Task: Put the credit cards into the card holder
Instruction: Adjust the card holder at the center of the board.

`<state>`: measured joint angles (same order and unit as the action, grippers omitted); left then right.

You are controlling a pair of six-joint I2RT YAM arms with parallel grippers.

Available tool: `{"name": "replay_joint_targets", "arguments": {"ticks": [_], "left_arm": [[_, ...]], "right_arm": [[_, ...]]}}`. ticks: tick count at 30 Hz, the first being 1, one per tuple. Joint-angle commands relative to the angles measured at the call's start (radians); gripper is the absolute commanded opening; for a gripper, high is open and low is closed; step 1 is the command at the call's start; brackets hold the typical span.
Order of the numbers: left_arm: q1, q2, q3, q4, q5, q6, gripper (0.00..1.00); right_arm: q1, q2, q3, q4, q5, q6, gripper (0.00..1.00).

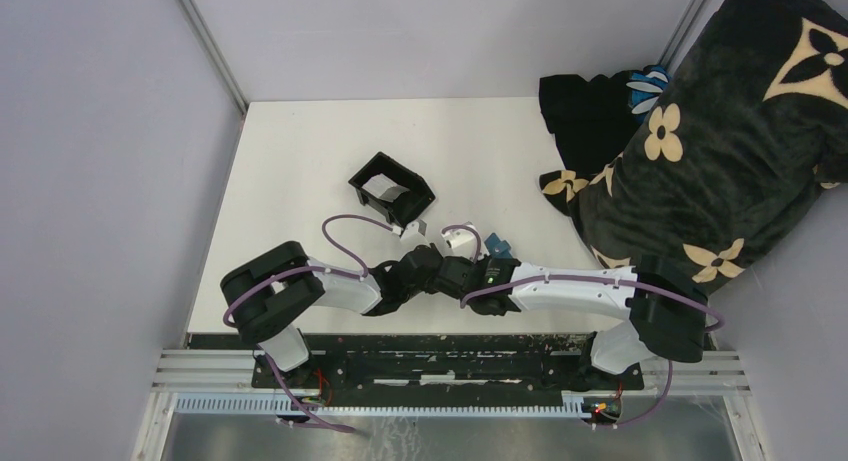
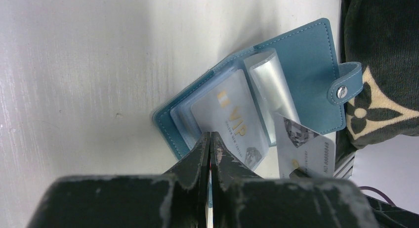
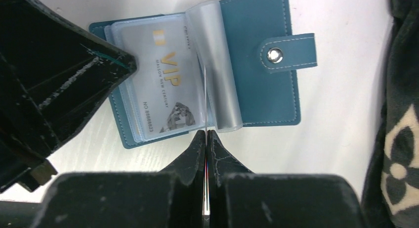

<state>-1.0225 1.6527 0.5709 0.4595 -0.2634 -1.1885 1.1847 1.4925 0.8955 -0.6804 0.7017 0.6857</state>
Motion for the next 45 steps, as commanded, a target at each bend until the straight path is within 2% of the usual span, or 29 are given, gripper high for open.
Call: {"name": "replay_joint_targets", "arguments": {"ticks": [1, 17, 32, 45], "left_arm": [[-0.004, 0.040, -0.026, -0.101, -0.037, 0.028, 0.06], [-0.004, 0.045, -0.023, -0.102, -0.038, 0.031, 0.06], [-0.005, 0.048, -0.012, -0.114, -0.042, 0.039, 0.06], [-0.005, 0.057, -0.005, -0.117, -0.042, 0.044, 0.06]], "right_arm": [[-0.002, -0.041, 0.049, -0.043, 0.079, -0.017, 0.01], [-0.060, -0.083, 0.041, -0.046, 0.082, -0.062, 0.01], [-0.180, -0.116, -0.024, 0.023, -0.047, -0.123, 0.01], [-0.184, -0.142, -0.049, 0.051, -0.037, -0.190, 0.01]]}}
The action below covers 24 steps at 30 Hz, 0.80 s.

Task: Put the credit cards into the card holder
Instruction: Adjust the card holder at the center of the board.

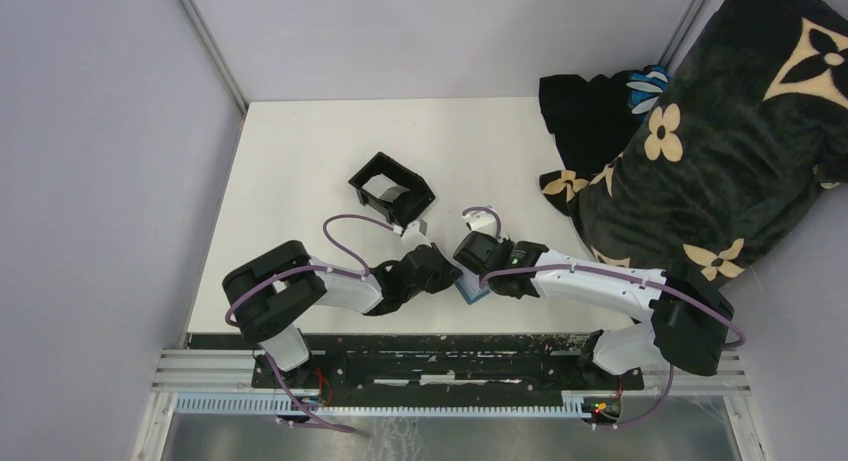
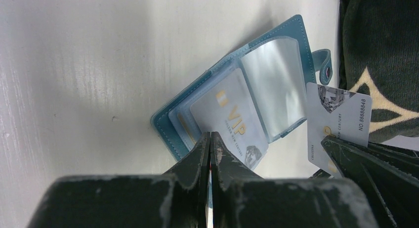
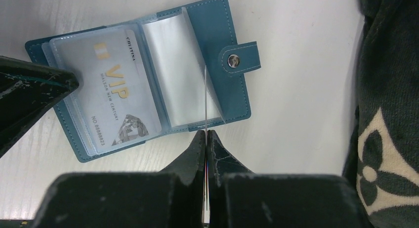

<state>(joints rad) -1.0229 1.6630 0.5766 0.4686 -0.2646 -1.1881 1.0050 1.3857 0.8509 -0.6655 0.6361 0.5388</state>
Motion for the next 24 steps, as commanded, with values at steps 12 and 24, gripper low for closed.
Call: {"name": "replay_joint_targets", "arguments": {"ticks": [12, 24], "left_arm": [[-0.004, 0.055, -0.012, -0.127, -0.041, 0.042, 0.06], [-0.002, 0.055, -0.005, -0.141, -0.061, 0.060, 0.06]], "right_arm": [[-0.040, -0.007, 0.046, 0.063, 0.049, -0.129, 0.01], [-0.079, 0.024, 0.051, 0.103, 0.005, -0.158, 0.01]]}}
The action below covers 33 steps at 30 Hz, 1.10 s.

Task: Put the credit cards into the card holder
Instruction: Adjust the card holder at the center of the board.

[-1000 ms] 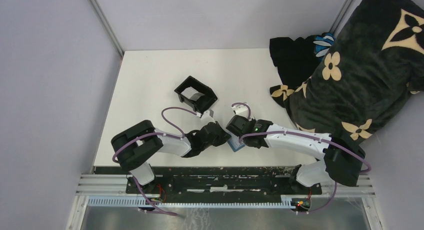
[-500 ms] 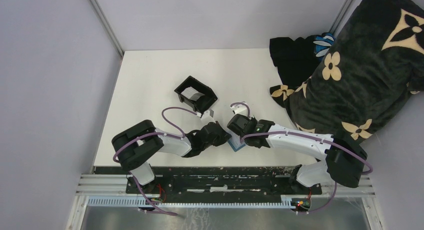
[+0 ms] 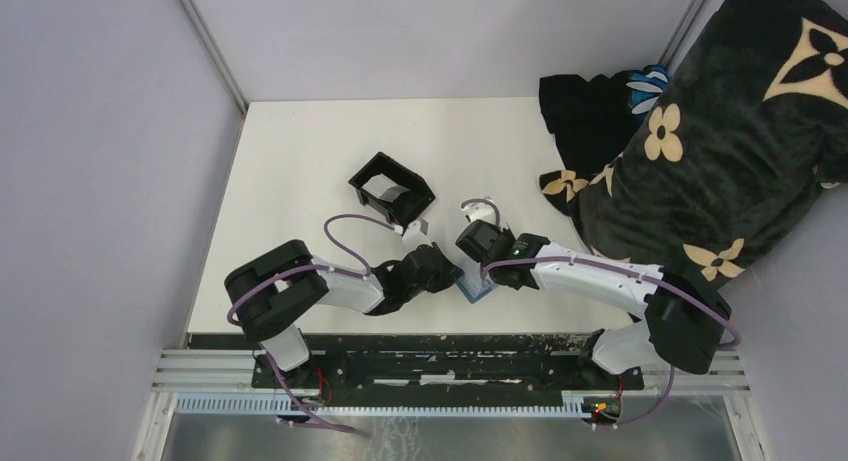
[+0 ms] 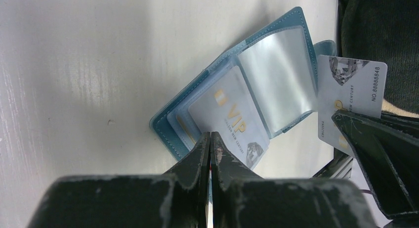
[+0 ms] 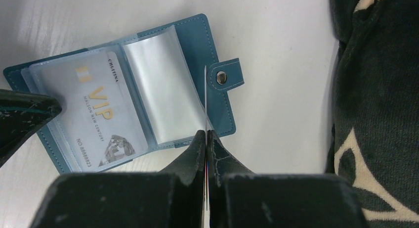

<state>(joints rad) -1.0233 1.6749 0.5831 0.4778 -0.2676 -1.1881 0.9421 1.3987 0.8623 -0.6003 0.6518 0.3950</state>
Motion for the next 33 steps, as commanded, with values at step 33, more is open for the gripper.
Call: {"name": "replay_joint_targets", "arguments": {"ticks": [33], "left_arm": [[0.035, -0.114, -0.066, -0.099, -0.065, 0.136, 0.11]], "right_arm": [[0.097, -0.039, 0.165, 0.007, -0.071, -0.014, 0.01]]}}
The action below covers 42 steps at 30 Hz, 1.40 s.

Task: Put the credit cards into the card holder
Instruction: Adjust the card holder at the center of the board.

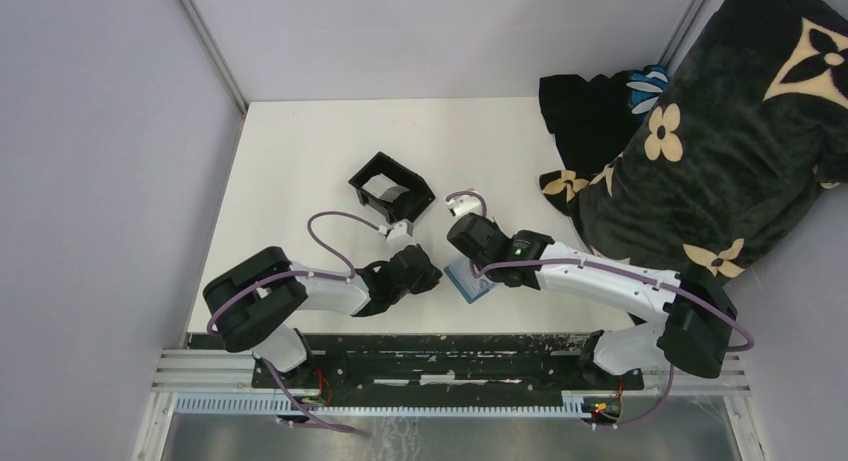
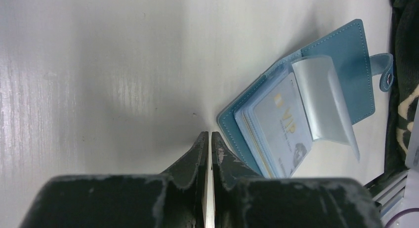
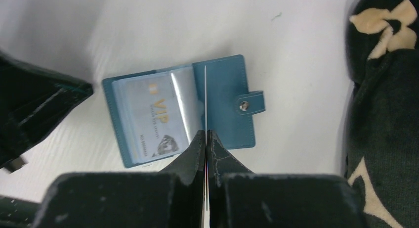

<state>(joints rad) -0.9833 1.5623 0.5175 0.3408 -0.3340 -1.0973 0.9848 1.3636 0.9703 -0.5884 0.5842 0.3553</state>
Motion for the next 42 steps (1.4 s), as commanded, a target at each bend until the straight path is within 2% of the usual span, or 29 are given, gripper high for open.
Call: {"name": "replay_joint_targets", "arguments": {"ticks": [1, 19, 42], "left_arm": [[-0.006, -0.005, -0.002, 0.039, 0.000, 0.045, 0.11], [-0.017, -0.013, -0.023, 0.117, 0.026, 0.007, 0.13], [-0.025, 0.070, 0.010, 0.115, 0.014, -0.013, 0.13]], "right_arm": [[0.070, 0.002, 0.059, -0.005, -0.008, 0.032, 0.01], [0.194, 0.097, -0.003, 0.075, -0.070, 0.163, 0.01], [0.203, 0.161, -0.074, 0.151, -0.079, 0.197, 0.01]]}}
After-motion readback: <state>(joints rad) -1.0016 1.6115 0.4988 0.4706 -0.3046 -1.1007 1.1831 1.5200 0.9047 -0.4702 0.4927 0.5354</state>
